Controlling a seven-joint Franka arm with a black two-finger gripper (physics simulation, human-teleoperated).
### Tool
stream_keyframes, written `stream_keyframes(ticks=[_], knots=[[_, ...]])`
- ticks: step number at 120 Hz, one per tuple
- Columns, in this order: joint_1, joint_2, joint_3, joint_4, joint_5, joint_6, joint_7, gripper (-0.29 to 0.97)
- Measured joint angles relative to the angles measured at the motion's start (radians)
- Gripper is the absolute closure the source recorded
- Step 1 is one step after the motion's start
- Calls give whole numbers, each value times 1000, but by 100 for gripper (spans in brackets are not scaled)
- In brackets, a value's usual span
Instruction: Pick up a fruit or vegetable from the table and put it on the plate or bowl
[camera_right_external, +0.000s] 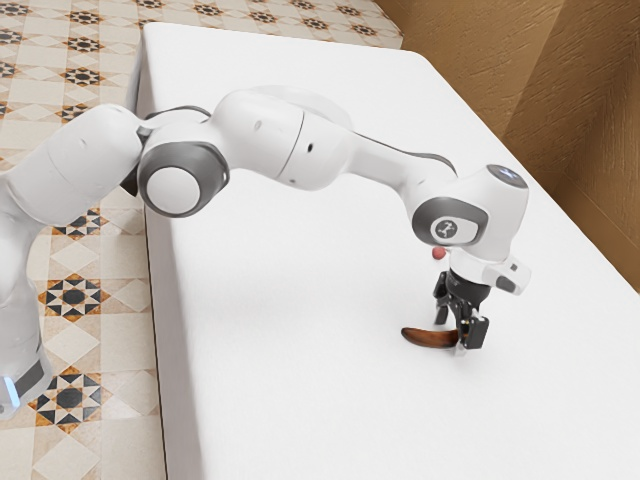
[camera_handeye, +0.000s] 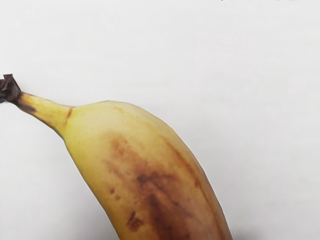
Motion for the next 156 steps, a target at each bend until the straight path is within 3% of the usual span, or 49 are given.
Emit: stream_keyframes(ticks=[46,69,110,119,135,156], knots=[[11,0,1,2,0,12,32,30],[11,-1,2,12,2,15,45,51],[20,-65,9,95,4,-64,64,56],[87,-153,9,99,5,-119,69,56],[285,-296,10,100,29,-233,92,57],[488,-340,9,129,47,-339,138,60]])
